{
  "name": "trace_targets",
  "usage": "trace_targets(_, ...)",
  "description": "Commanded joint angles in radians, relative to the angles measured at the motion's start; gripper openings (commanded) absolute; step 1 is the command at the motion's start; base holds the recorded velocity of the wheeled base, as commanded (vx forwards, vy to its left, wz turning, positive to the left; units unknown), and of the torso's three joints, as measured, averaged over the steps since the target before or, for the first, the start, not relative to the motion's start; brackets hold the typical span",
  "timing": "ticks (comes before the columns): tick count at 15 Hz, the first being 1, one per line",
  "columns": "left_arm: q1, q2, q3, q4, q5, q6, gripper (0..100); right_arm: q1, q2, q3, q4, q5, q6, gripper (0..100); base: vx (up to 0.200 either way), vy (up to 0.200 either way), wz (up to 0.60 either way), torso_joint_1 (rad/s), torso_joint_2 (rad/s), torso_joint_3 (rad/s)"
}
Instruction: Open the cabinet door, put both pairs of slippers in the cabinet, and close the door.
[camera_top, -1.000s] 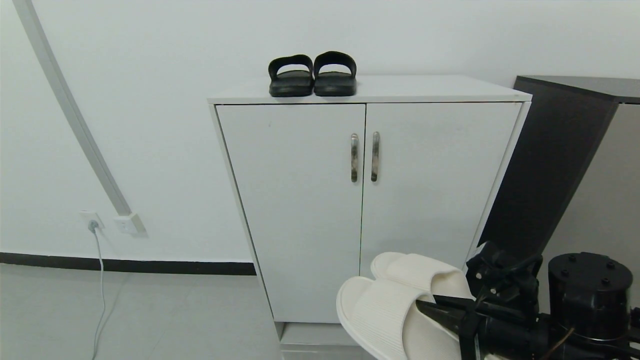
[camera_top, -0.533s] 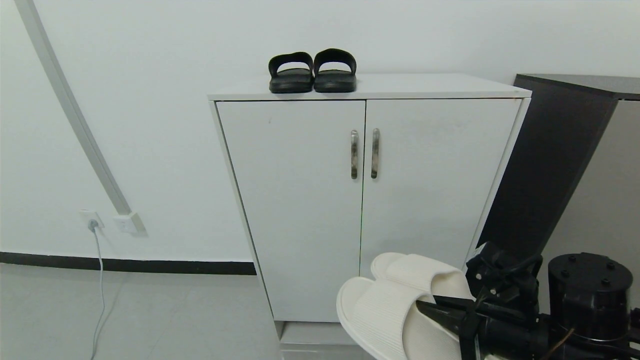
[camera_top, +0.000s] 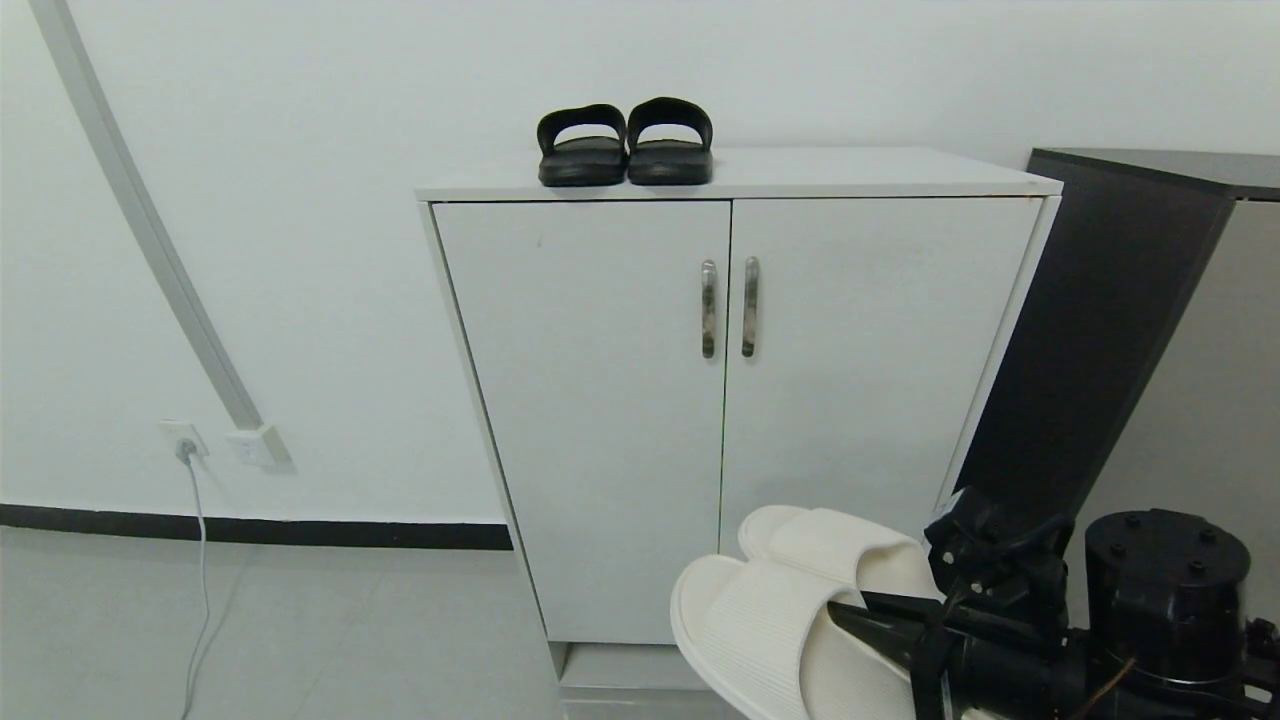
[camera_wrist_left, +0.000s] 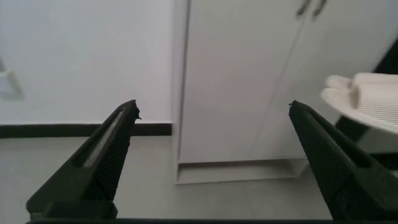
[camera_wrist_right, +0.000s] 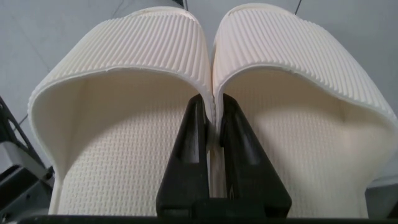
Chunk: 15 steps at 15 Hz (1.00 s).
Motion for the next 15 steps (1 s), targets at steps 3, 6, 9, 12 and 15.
trace_targets(3, -0.193, 0.538, -0.100, -0.331, -0.084, -0.032, 100, 0.000, 0.019, 0.012, -0.027, -0.002, 0.000, 0, 0.000, 0.000, 0.00, 0.000, 0.00, 0.000)
trace_targets(6, -0.296, 0.799, -0.276, -0.411, -0.095, -0.032, 100, 0.000, 0.034, 0.007, -0.029, -0.001, 0.000, 0, 0.000, 0.000, 0.00, 0.000, 0.00, 0.000)
trace_targets(9, -0.394, 1.003, -0.446, -0.497, -0.107, -0.033, 100, -0.001, 0.039, 0.006, -0.035, -0.001, 0.000, 0, 0.000, 0.000, 0.00, 0.000, 0.00, 0.000)
trace_targets(12, -0.454, 1.201, -0.594, -0.606, -0.161, -0.079, 100, 0.000, 0.039, 0.010, -0.035, -0.001, 0.000, 0, 0.000, 0.000, 0.00, 0.000, 0.00, 0.000)
trace_targets(15, -0.486, 1.348, -0.724, -0.638, -0.171, -0.084, 100, -0.001, 0.039, 0.013, -0.037, -0.001, 0.003, 0, 0.000, 0.000, 0.00, 0.000, 0.00, 0.000)
